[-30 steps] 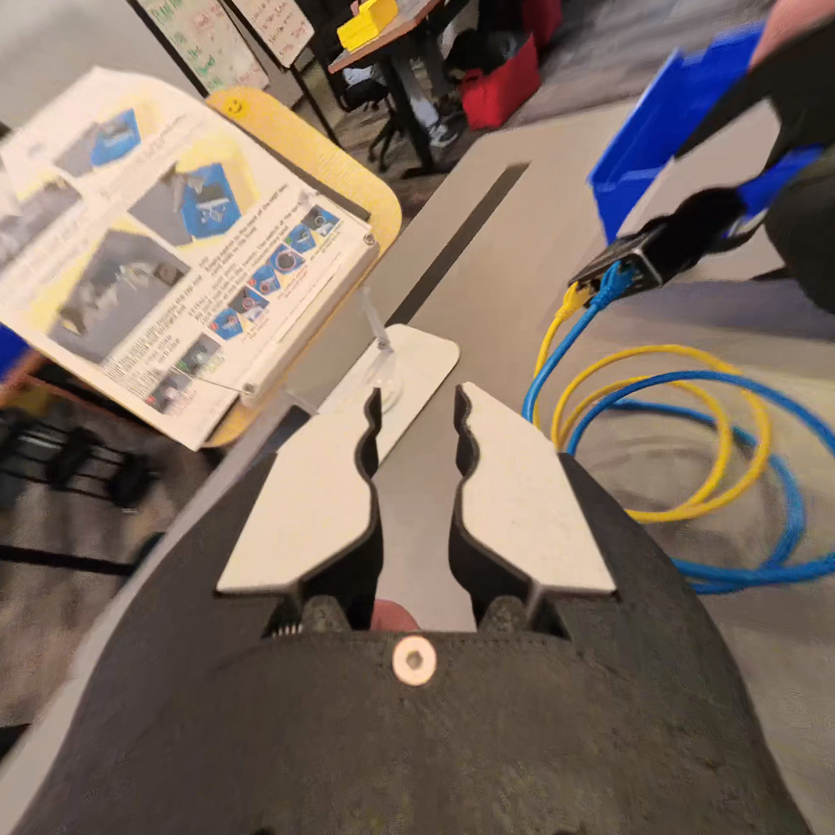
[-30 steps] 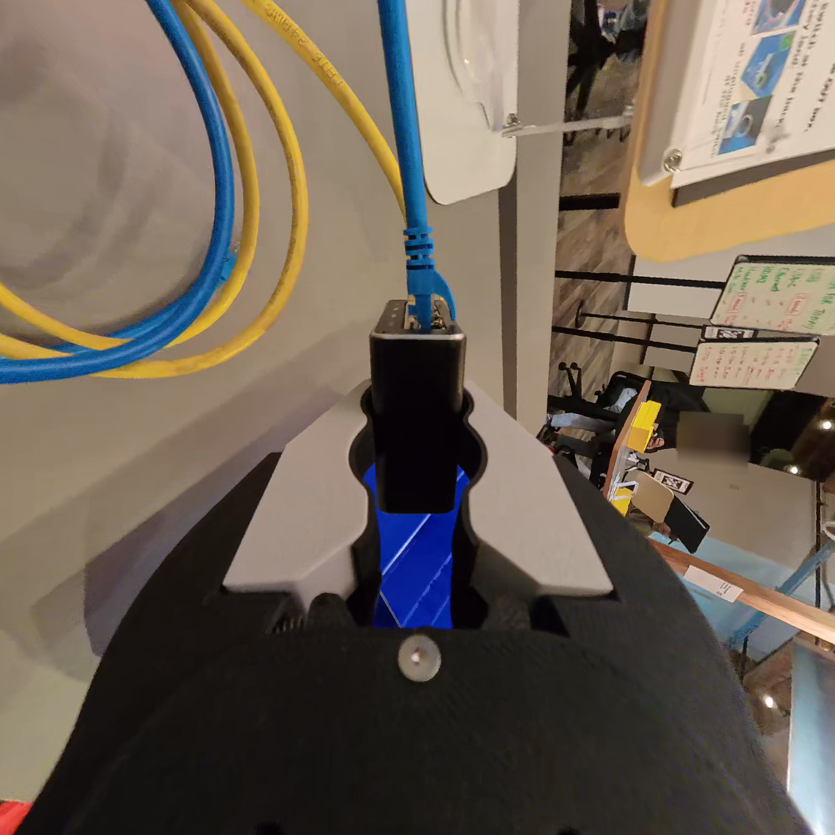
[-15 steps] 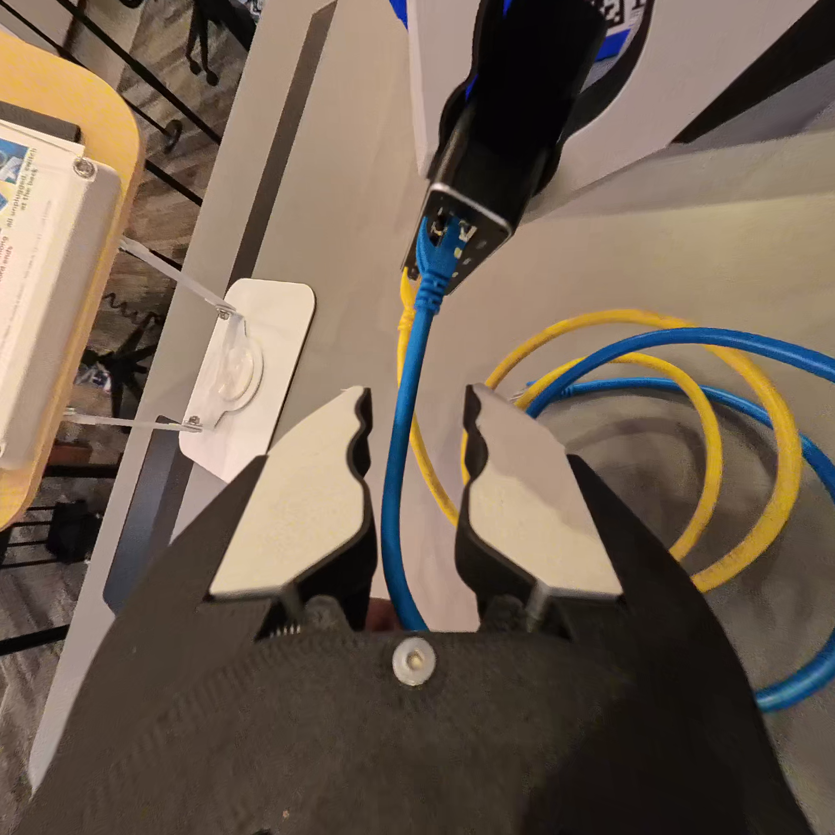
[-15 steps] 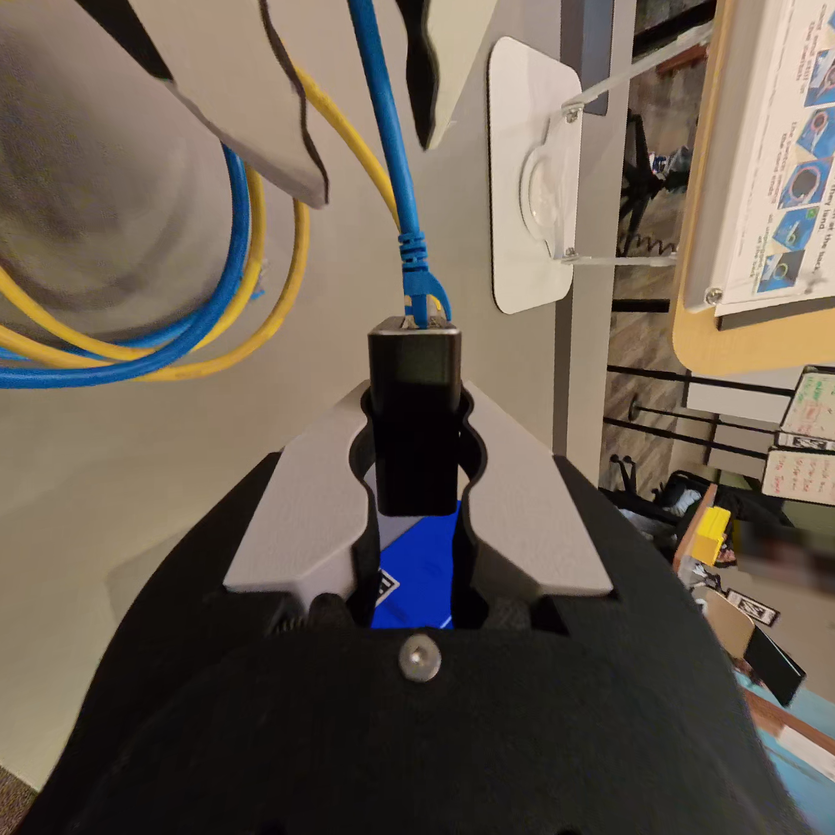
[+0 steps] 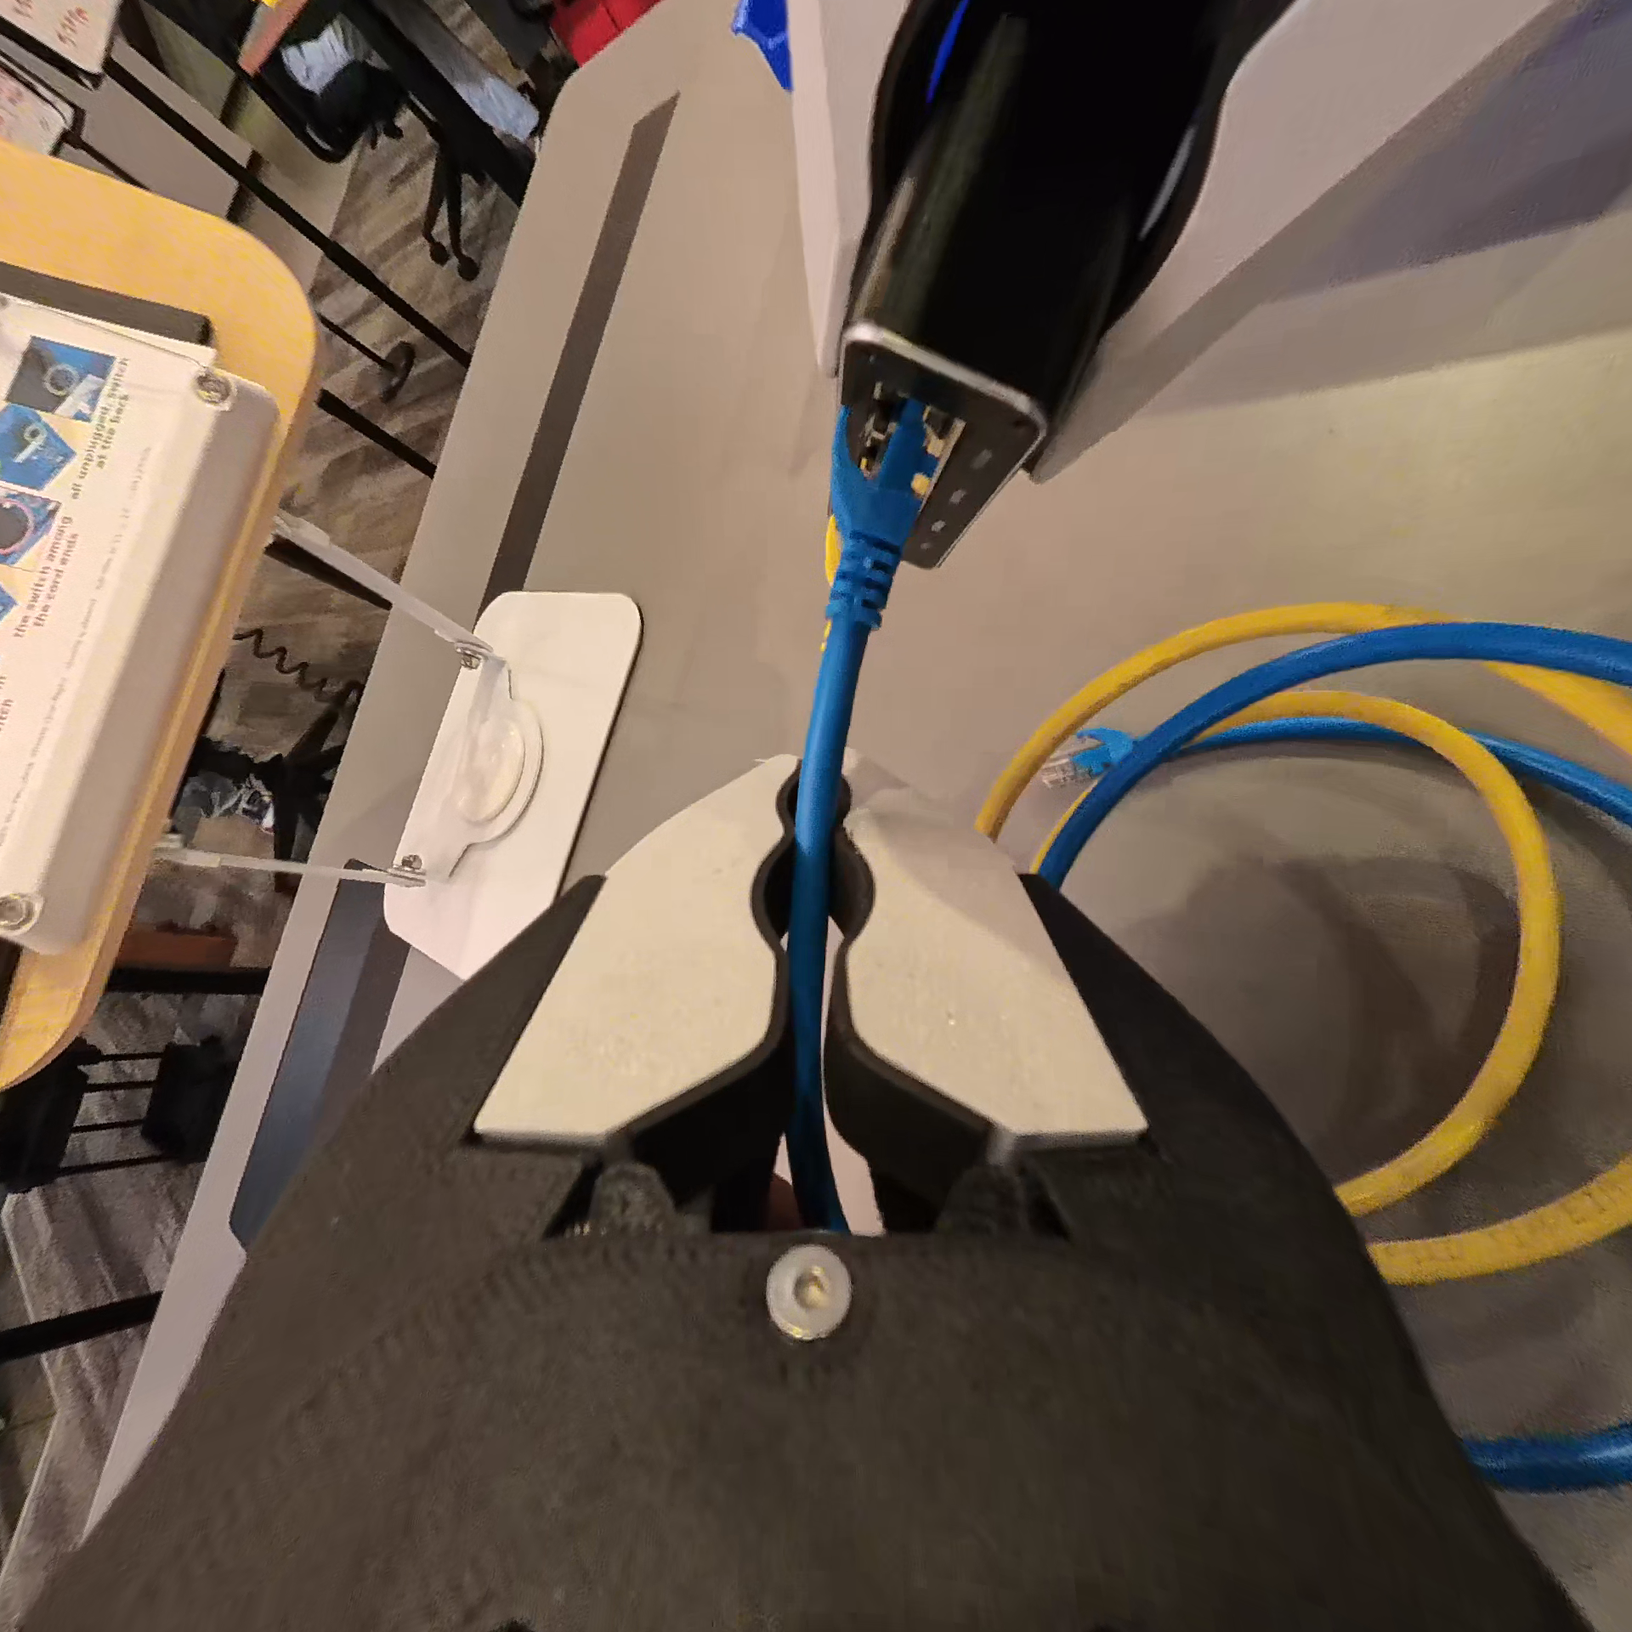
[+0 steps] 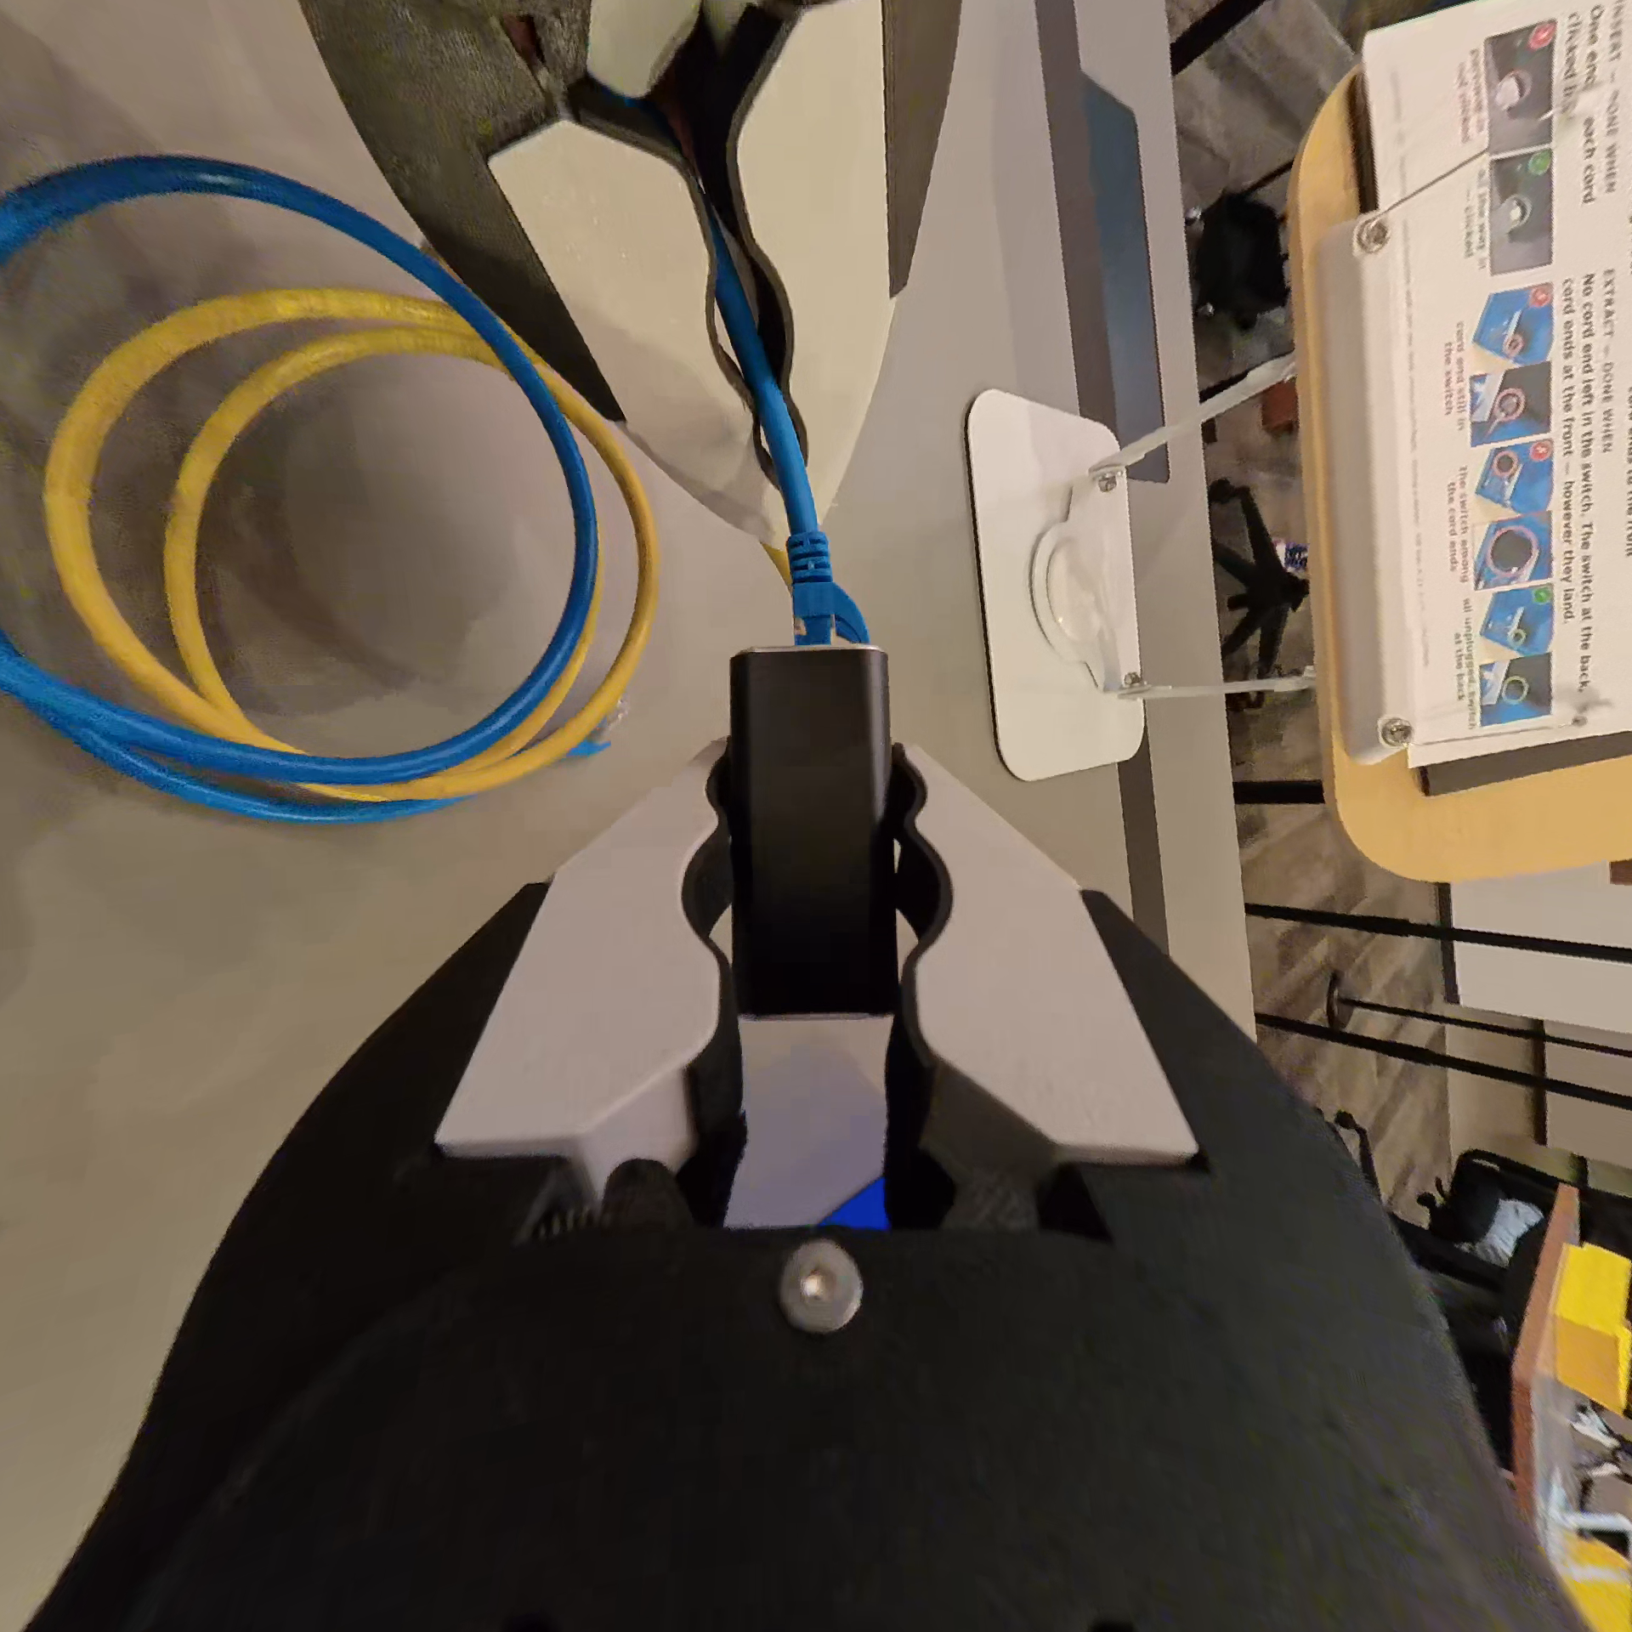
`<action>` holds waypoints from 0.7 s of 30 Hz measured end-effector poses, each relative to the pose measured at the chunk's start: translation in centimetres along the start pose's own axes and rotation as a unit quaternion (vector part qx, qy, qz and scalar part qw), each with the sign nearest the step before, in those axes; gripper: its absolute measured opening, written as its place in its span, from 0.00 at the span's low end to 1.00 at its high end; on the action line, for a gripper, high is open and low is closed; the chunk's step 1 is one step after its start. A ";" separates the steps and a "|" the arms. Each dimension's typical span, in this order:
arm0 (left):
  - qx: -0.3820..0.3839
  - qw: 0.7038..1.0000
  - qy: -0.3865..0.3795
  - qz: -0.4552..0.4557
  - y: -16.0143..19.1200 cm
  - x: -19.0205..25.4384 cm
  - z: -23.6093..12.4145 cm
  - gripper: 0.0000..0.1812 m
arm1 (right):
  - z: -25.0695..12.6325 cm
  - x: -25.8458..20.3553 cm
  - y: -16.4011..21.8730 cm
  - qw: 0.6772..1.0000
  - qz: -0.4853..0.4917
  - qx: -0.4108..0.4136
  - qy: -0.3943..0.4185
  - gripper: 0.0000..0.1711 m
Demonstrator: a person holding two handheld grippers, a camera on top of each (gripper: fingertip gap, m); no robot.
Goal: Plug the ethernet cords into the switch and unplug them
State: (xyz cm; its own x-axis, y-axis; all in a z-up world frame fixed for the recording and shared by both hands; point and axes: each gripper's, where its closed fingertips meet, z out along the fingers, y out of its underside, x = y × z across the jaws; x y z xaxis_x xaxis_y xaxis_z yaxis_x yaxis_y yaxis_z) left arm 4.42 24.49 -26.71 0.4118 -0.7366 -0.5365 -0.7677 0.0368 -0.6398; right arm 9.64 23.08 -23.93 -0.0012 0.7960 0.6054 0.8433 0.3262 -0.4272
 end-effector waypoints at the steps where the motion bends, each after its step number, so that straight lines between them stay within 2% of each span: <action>1: 0.007 1.000 -0.002 -0.005 -0.2 -0.1 -0.1 0.00 | -0.2 0.1 -0.2 1.000 0.003 0.011 0.001 0.17; 4: 0.034 0.999 -0.012 -0.011 -0.8 -0.7 -0.5 0.00 | -0.9 0.6 -1.1 0.999 0.009 0.050 0.010 0.19; 10: 0.086 0.996 -0.027 -0.008 -1.8 -1.7 -1.6 0.00 | -4.0 2.5 -2.2 0.991 0.024 0.126 0.034 0.31; 12: 0.102 0.994 -0.033 -0.010 -2.1 -2.1 -2.2 0.00 | -5.1 2.9 -2.1 0.988 0.025 0.145 0.036 0.32; 18: 0.168 0.985 -0.026 -0.018 -4.6 -2.7 -4.4 0.00 | -5.3 2.5 0.3 0.994 -0.005 0.110 0.027 0.42; 21: 0.214 0.976 0.003 -0.032 -6.0 -2.3 -5.7 0.00 | -5.5 2.3 -0.4 0.990 -0.021 0.136 0.033 0.41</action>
State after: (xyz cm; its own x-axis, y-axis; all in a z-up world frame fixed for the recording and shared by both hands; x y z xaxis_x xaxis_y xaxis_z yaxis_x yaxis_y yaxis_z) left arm 5.30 22.11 -18.53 0.4486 -0.7506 -0.4852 -0.4643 0.2682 -0.8441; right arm 12.22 22.01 -18.67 0.0094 0.7467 0.6651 0.6671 0.4908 -0.5604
